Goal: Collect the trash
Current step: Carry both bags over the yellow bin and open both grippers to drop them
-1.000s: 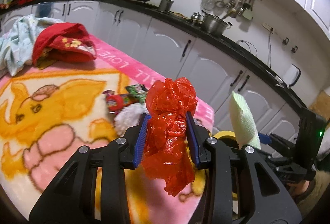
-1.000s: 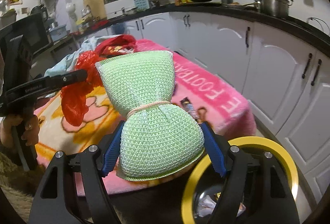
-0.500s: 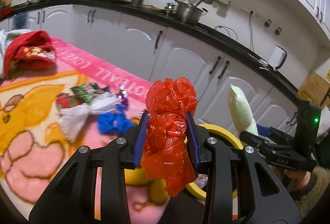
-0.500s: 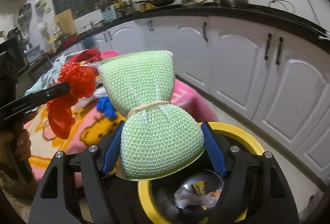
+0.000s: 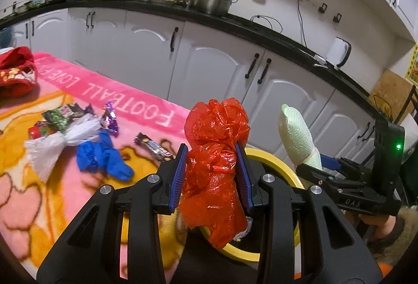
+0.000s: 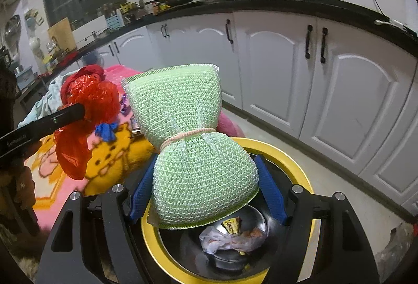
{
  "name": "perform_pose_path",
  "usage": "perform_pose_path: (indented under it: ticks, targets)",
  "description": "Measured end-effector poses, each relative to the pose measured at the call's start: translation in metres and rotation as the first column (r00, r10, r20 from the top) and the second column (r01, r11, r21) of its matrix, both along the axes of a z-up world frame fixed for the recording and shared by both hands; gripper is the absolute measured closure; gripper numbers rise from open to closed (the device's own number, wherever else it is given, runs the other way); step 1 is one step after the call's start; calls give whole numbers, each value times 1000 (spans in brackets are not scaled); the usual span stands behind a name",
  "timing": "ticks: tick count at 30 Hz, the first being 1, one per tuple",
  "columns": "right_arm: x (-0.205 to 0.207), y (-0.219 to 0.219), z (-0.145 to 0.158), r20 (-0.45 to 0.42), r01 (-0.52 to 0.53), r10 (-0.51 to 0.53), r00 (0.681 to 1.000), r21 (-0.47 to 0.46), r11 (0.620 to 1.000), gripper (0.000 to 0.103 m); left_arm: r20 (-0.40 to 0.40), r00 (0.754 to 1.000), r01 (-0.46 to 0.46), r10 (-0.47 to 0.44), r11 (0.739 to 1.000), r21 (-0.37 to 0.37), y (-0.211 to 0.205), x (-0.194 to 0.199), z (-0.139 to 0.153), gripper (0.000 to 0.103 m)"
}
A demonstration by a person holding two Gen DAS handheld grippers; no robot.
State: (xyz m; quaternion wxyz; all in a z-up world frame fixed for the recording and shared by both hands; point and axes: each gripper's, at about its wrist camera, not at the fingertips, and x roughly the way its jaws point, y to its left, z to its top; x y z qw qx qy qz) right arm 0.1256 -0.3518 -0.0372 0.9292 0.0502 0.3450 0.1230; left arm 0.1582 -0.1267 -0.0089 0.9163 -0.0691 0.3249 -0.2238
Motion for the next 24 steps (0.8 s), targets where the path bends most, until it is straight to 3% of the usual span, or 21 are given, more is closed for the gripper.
perform_pose_path:
  ticks: [24]
  targets:
    - [-9, -53, -51, -124, 143, -143, 982, -5, 990, 32, -57, 995, 90, -87, 994, 60, -61, 23, -36, 74]
